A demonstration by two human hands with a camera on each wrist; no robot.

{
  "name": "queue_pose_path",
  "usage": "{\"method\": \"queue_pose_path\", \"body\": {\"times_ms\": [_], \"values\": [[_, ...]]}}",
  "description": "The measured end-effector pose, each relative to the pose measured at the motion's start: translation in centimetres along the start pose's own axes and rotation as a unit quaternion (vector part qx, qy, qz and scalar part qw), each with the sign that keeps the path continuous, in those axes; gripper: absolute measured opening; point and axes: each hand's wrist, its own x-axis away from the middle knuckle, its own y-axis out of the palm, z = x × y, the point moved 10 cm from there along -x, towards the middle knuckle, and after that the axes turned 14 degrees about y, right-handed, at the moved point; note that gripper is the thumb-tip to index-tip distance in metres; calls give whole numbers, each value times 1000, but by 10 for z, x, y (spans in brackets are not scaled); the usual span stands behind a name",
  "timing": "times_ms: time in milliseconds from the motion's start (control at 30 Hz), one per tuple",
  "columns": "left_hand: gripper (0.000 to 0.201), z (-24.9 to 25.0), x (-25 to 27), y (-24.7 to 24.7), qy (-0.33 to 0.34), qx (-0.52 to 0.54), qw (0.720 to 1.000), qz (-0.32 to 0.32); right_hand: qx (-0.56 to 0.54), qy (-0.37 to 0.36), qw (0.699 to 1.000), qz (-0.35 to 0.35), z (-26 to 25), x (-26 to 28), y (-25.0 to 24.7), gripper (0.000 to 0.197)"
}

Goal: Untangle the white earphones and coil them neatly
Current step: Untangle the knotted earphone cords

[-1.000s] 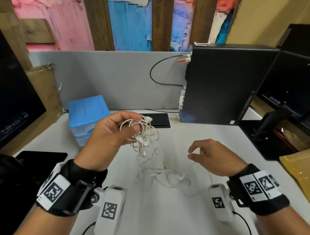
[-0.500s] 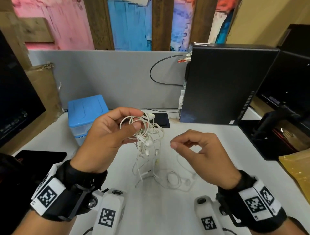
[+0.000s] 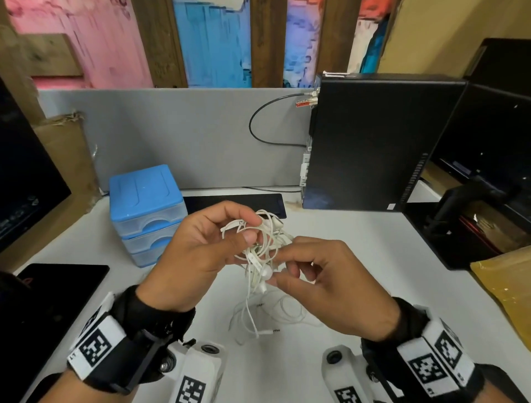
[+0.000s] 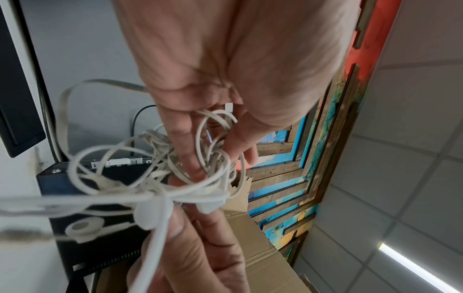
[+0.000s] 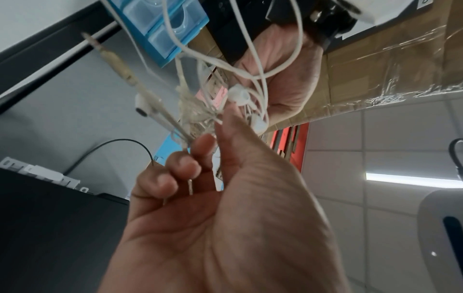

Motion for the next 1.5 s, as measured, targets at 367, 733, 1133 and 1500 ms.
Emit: {"method": "queue_pose_path", "body": {"times_ms": [367,733,1133,1500], "values": [[20,-12,-2,-16,-38,-12,998,48,-279,56,957,-52,6,-12,-23,10],[12,-23,5,-19,-73,-82,989,99,-178,68,975,113,22,-11,-36,18],[20,-22,8,-17,102,-386,915,53,-420,160,887,-110,16,-8,13,9],[24,-38,0,-93,22,-457,878,142,-433,62,896,77,11,-5,-109,29]]}}
